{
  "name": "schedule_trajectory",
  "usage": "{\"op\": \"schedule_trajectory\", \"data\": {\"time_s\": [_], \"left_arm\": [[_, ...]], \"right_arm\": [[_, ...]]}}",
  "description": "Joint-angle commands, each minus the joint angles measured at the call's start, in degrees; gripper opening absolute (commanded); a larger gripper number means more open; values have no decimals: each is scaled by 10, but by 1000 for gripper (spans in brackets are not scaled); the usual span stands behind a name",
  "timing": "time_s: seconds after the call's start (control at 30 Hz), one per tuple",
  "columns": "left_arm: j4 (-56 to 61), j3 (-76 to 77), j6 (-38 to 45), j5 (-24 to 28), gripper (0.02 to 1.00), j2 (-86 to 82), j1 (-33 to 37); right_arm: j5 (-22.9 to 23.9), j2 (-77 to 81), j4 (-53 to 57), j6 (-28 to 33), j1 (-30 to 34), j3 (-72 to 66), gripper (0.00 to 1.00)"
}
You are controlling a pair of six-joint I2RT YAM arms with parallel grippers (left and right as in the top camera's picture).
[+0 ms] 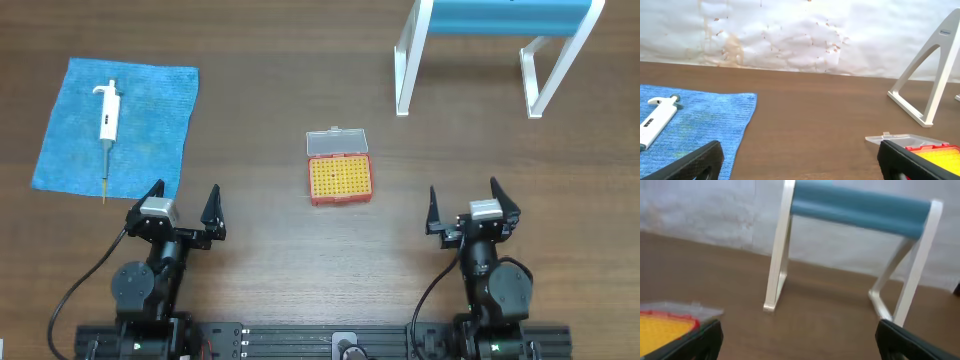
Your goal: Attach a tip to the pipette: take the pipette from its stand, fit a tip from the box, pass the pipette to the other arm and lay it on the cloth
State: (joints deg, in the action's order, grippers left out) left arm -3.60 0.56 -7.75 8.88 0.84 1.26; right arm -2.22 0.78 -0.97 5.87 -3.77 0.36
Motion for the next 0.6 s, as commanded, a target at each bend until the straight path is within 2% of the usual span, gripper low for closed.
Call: {"op": "schedule_trajectory", "data": {"time_s": [0.03,0.1,0.23,0.27,0.6], "left_arm": [[0,-2,-5,8,996,-5,3],[0,-2,-5,8,996,-5,3],[0,-2,-5,8,996,-5,3],[0,-2,-5,8,996,-5,3],[0,-2,-5,8,996,-5,3]], "right_arm": [[3,-7,-55,-8,-3,-2,976],[3,-7,-42,7,-3,-2,976],[-11,-7,51,3,-3,-2,976],[3,-7,50,6,-3,-2,976],[3,-7,50,6,-3,-1,976]]}}
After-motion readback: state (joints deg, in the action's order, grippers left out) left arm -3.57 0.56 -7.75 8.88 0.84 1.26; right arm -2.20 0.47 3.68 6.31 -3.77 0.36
